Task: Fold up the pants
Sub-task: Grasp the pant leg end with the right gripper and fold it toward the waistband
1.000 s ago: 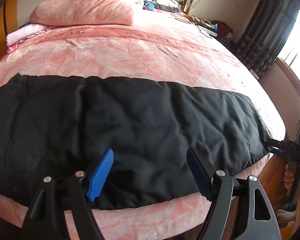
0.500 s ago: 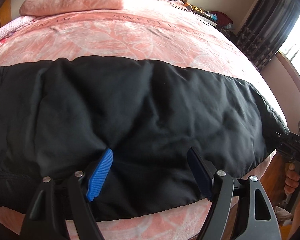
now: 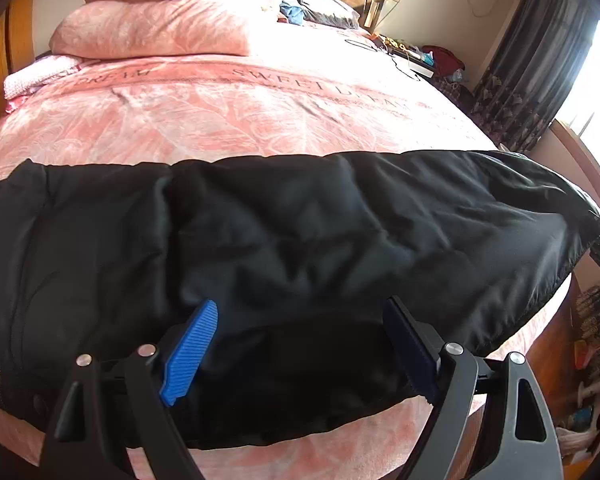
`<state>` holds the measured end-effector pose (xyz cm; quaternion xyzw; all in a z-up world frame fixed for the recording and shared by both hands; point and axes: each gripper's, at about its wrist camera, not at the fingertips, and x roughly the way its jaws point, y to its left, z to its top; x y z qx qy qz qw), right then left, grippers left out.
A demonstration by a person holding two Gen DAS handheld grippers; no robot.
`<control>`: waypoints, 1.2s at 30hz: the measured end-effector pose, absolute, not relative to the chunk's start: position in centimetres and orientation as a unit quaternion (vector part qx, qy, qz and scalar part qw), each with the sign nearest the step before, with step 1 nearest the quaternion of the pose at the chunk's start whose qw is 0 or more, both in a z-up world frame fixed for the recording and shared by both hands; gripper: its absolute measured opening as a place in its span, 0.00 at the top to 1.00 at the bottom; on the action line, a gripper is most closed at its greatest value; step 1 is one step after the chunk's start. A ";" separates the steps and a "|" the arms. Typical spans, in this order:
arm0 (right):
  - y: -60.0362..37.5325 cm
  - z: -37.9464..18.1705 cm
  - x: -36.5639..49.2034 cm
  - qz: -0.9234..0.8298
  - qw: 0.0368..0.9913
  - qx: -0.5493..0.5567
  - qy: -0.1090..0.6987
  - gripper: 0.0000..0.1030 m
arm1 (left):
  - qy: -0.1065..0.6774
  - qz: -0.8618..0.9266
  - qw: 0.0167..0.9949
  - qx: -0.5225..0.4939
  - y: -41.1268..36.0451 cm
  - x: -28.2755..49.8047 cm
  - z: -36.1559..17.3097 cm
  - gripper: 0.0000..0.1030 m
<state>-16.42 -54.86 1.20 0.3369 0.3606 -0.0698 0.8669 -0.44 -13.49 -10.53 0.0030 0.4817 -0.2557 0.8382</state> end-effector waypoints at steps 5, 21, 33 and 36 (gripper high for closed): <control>-57.5 -5.9 -17.2 -0.139 0.819 0.345 0.437 0.86 | 0.507 -0.251 0.824 0.040 -14.7 -0.4 -14.0 0.17; -47.3 3.3 -14.7 -0.053 0.891 0.254 0.372 0.87 | 0.480 -0.233 0.846 -0.007 -9.0 -1.4 -10.2 0.14; -27.5 2.0 -6.8 0.123 0.886 0.084 0.440 0.86 | 0.487 -0.147 0.859 -0.053 -0.6 0.9 -9.5 0.13; -23.9 -0.8 -6.1 0.153 0.866 0.073 0.471 0.86 | 0.479 -0.127 0.866 -0.071 1.6 0.9 -9.4 0.13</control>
